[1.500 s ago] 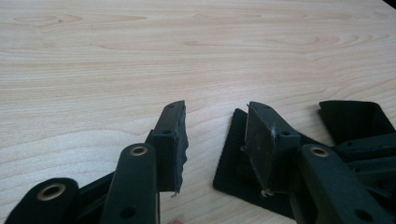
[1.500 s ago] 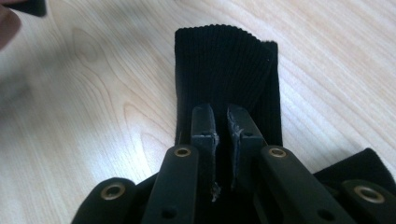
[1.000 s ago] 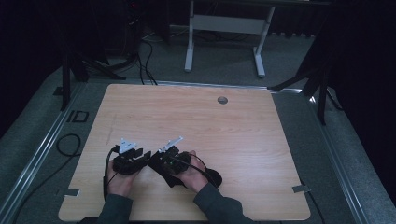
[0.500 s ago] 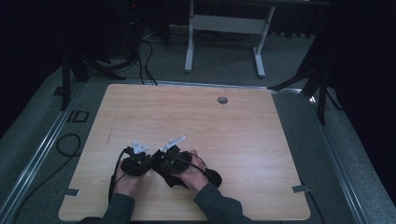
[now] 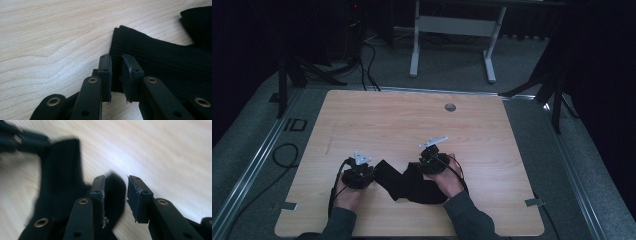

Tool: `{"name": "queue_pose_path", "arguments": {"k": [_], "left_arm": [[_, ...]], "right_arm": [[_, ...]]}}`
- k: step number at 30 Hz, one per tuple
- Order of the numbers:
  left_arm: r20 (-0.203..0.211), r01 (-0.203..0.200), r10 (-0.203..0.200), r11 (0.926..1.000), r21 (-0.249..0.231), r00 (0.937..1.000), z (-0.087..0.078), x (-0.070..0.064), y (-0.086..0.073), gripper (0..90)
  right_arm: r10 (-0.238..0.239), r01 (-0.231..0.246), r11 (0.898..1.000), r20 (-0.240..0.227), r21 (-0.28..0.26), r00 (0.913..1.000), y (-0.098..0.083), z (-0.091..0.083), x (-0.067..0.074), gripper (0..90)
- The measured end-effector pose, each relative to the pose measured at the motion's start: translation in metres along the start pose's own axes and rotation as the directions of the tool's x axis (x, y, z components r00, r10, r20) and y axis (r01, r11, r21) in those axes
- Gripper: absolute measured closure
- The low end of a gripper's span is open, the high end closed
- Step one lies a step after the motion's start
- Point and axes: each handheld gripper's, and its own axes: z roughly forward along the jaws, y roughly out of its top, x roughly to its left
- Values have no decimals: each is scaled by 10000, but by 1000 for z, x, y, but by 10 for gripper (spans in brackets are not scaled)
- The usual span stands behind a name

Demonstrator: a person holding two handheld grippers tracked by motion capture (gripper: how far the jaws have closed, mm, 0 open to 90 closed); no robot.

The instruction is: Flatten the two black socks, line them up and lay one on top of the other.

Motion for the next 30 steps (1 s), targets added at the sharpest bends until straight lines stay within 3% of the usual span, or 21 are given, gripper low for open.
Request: {"name": "queue_pose_path", "arguments": {"k": [5, 11, 12, 15, 19, 21, 30], "left_arm": [[-6, -13, 13, 10000, 9, 10000, 0, -1, 0, 784], [28, -12, 12, 10000, 3, 10000, 0, -1, -1, 782], [29, -7, 7, 10000, -2, 10000, 0, -1, -1, 782], [25, 5, -5, 10000, -13, 10000, 0, -1, -1, 781], [5, -21, 21, 10000, -27, 10000, 0, -2, -1, 781], [-14, -25, 25, 10000, -25, 10000, 0, -2, -1, 780], [35, -23, 23, 10000, -14, 10000, 0, -2, -2, 778]], "right_arm": [[329, -330, 9985, 11, 428, 9995, -16, 14, -6, 666], [335, -338, 9977, 45, 586, 9994, -15, 25, -3, 686], [286, -286, 9973, 13, 675, 9996, -14, 26, -1, 778], [68, -75, 9978, 104, 660, 9999, -15, 25, 2, 846], [-119, 114, 9991, 129, 417, 9998, -17, 14, 8, 857], [-229, 228, 9997, 132, 73, 9997, -18, -4, 11, 857], [-198, 215, 9958, 203, -887, 9996, -35, -49, 19, 857]]}}
